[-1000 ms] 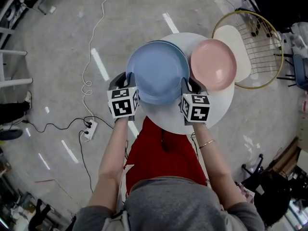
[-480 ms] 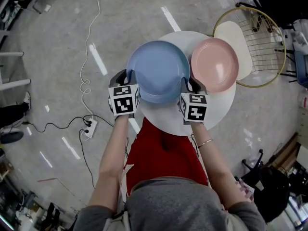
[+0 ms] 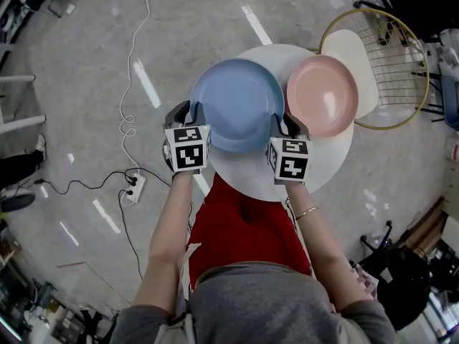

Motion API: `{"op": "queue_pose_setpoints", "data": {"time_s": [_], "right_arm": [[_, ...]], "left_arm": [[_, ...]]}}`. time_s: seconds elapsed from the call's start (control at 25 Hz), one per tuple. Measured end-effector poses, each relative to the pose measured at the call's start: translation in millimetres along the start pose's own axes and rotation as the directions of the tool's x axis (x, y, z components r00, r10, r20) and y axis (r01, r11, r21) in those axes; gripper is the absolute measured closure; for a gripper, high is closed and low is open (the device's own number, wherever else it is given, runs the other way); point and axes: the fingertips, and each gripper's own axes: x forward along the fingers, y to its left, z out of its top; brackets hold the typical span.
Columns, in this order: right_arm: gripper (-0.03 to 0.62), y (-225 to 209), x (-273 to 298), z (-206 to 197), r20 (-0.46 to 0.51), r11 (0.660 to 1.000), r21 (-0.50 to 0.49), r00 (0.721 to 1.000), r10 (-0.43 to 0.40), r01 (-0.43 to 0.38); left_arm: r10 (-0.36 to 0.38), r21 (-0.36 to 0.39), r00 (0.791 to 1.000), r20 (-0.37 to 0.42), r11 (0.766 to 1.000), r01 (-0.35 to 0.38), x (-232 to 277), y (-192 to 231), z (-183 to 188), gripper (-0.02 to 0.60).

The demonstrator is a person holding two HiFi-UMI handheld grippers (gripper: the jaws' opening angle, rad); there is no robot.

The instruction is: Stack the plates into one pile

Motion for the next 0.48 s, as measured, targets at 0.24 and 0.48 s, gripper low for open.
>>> {"op": "queue_pose_setpoints", "data": {"time_s": [0.24,0.48], "right_arm": [[0.507,-1,-2,-1,0.002,1.000,-0.012,1.000,-0.018,0.018],[0.500,1,-5,-1,0.016,0.999,-0.023,1.000,-0.022,0.023]], "left_arm": [[0.023,0.005,1.000,0.005,1.000,-0.023,-1,2,-2,0.476],[0.033,-0.016,0.999,-0.003,0.999,-0.033,-9,11,-6,0.471]]}}
